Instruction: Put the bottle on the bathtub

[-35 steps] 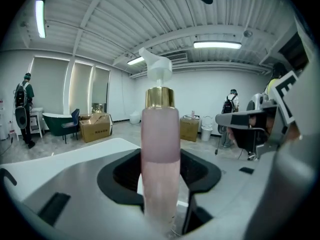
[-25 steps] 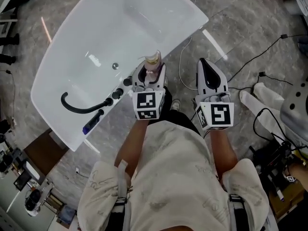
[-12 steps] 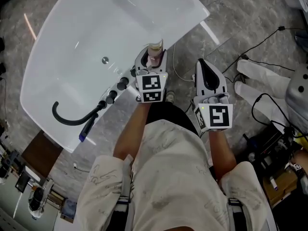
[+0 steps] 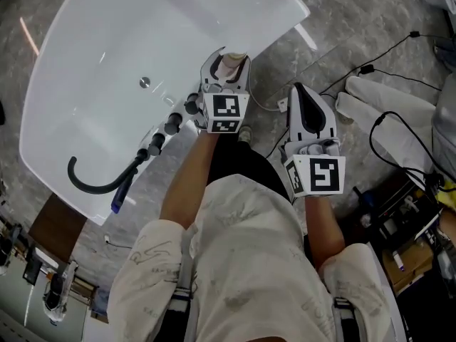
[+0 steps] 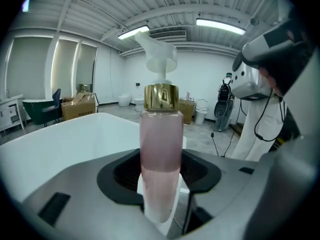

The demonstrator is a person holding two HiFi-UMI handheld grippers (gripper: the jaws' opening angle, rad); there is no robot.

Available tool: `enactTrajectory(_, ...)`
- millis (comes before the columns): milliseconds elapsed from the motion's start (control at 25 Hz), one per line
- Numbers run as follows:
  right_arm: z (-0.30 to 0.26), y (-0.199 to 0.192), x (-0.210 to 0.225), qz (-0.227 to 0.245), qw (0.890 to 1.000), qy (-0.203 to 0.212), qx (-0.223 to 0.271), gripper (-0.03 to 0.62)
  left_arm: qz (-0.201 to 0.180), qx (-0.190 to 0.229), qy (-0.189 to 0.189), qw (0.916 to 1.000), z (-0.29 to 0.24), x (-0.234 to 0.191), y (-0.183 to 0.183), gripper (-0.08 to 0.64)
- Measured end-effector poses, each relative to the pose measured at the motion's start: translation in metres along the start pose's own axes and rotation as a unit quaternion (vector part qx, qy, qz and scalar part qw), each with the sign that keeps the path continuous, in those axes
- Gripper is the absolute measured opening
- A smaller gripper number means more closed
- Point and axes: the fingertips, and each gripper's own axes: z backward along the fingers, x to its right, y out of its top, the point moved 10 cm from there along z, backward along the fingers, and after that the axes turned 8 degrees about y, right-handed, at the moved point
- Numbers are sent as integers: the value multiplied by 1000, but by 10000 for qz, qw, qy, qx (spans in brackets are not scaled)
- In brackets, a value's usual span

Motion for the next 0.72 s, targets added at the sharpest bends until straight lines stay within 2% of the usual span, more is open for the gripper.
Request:
enactTrajectory(200,-10,-10,16,-23,9999,-9,-110,-11,-28,74,-108,9999,-15,8,-14,223)
enactTrajectory(400,-15,-14,17,-48,9999,25,-127,-11,-295,152,-265,9991,-16,7,-18,222)
enactTrajectory(720,-11,-16,14,-30,9999,85,-70,-11,-377,54,-115,9992,-1,12,-30,224)
